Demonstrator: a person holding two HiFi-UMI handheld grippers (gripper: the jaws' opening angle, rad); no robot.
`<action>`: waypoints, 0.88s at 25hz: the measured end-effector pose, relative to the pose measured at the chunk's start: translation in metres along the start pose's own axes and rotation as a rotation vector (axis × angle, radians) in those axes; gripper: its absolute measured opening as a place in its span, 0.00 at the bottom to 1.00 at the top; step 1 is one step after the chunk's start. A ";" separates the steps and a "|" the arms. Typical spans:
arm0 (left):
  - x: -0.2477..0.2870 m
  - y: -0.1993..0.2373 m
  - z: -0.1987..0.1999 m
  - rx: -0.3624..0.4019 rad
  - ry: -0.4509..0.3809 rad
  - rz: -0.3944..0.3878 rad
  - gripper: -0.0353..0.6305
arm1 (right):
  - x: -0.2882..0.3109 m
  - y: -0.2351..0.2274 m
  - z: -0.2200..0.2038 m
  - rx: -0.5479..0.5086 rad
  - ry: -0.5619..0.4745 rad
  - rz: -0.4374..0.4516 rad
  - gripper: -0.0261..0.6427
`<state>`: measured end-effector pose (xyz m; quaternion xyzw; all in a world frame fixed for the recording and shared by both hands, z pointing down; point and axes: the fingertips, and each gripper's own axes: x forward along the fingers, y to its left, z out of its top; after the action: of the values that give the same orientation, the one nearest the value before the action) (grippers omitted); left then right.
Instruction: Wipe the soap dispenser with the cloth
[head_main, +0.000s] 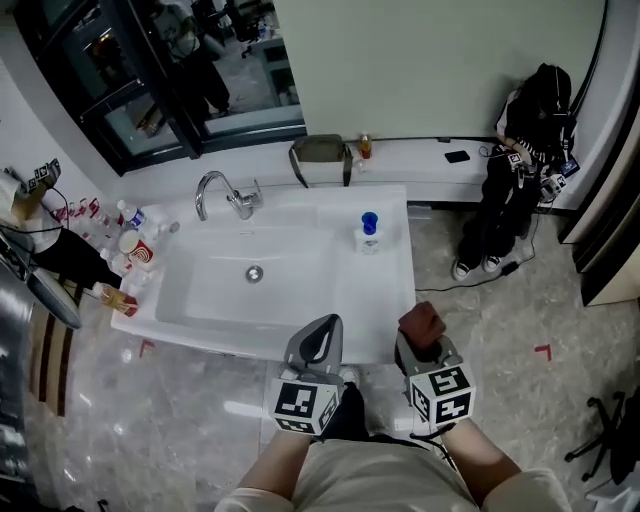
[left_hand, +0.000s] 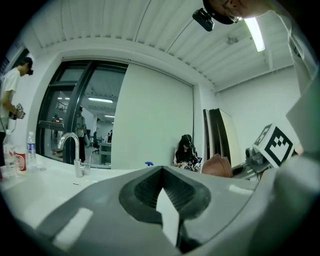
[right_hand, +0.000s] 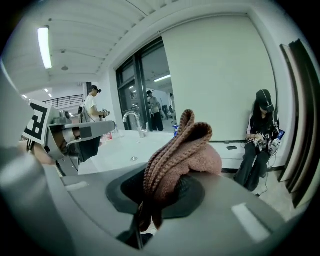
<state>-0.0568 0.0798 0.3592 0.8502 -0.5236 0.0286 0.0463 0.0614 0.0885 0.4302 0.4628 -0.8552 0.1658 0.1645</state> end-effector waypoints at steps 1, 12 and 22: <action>-0.012 -0.008 0.001 0.006 -0.009 0.006 0.05 | -0.011 0.006 -0.004 -0.012 -0.010 -0.001 0.16; -0.109 -0.063 0.012 0.012 -0.027 -0.008 0.05 | -0.094 0.062 -0.030 -0.065 -0.044 -0.011 0.16; -0.165 -0.047 0.013 -0.007 -0.017 -0.065 0.05 | -0.116 0.114 -0.036 -0.038 -0.077 -0.086 0.15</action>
<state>-0.0891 0.2460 0.3279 0.8668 -0.4963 0.0178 0.0457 0.0294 0.2486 0.3969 0.5020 -0.8431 0.1246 0.1473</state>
